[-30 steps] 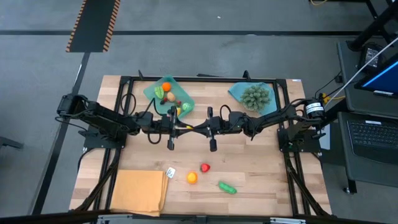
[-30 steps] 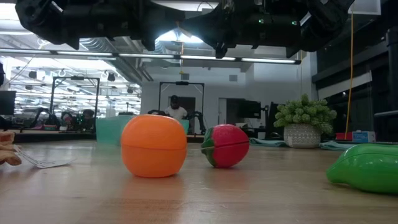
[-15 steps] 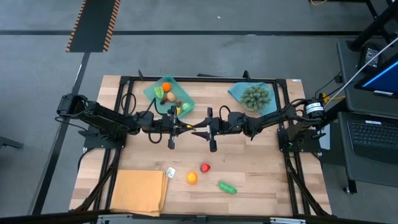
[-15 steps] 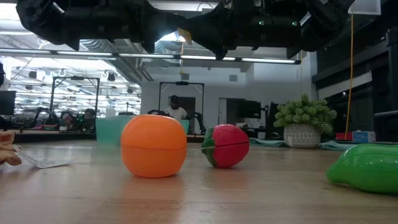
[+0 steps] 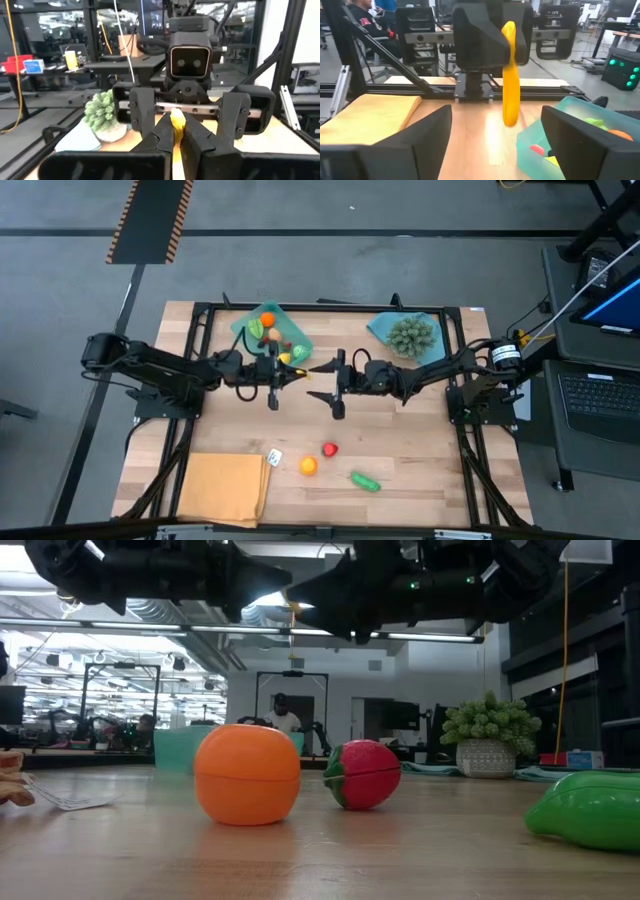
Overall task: Pick and placing Produce into tupperware
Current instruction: Put the yellow corn into the blue bin
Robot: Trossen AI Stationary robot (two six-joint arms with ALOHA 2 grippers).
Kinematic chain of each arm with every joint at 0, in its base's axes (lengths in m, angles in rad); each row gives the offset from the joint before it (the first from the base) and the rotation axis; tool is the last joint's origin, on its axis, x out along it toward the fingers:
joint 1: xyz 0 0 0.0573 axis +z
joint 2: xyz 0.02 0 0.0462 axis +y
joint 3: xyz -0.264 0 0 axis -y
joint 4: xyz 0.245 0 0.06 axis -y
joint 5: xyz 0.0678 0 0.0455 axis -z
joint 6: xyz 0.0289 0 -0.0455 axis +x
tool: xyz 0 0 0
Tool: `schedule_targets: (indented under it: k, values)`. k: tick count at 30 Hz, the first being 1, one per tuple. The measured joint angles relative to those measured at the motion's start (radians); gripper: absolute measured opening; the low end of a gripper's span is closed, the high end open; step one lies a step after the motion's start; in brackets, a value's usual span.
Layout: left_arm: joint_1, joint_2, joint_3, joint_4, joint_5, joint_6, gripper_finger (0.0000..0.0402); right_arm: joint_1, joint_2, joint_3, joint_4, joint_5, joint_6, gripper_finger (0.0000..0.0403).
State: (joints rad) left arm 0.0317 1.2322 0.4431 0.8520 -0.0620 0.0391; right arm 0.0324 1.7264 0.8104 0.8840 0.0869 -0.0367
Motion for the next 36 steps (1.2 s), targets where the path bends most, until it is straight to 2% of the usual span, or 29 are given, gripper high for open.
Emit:
schedule_targets:
  k: [7,13,17,28,32,36]
  values:
    - [0.047,-0.101,0.000,-0.167,-0.006,0.016,0.0006,-0.026,0.000,0.000,-0.004,0.003,-0.019,0.0312]
    - [0.103,-0.161,0.000,-0.329,-0.080,0.002,0.0004,-0.043,0.000,0.000,-0.110,0.004,-0.050,0.0312]
    - [0.154,-0.177,0.000,-0.415,-0.095,-0.043,0.0007,-0.071,0.000,0.000,-0.142,0.056,0.006,0.0312]
    - [0.313,-0.177,0.000,-0.483,-0.094,-0.057,0.0004,-0.133,-0.001,0.000,-0.208,0.064,-0.018,0.0312]
    - [0.371,-0.177,0.000,-0.486,-0.095,-0.071,0.0006,-0.151,-0.001,0.000,-0.210,0.176,0.004,0.0312]
    - [0.415,-0.177,0.000,-0.498,-0.143,-0.074,0.0003,-0.156,-0.001,0.000,-0.210,0.367,0.008,0.0312]
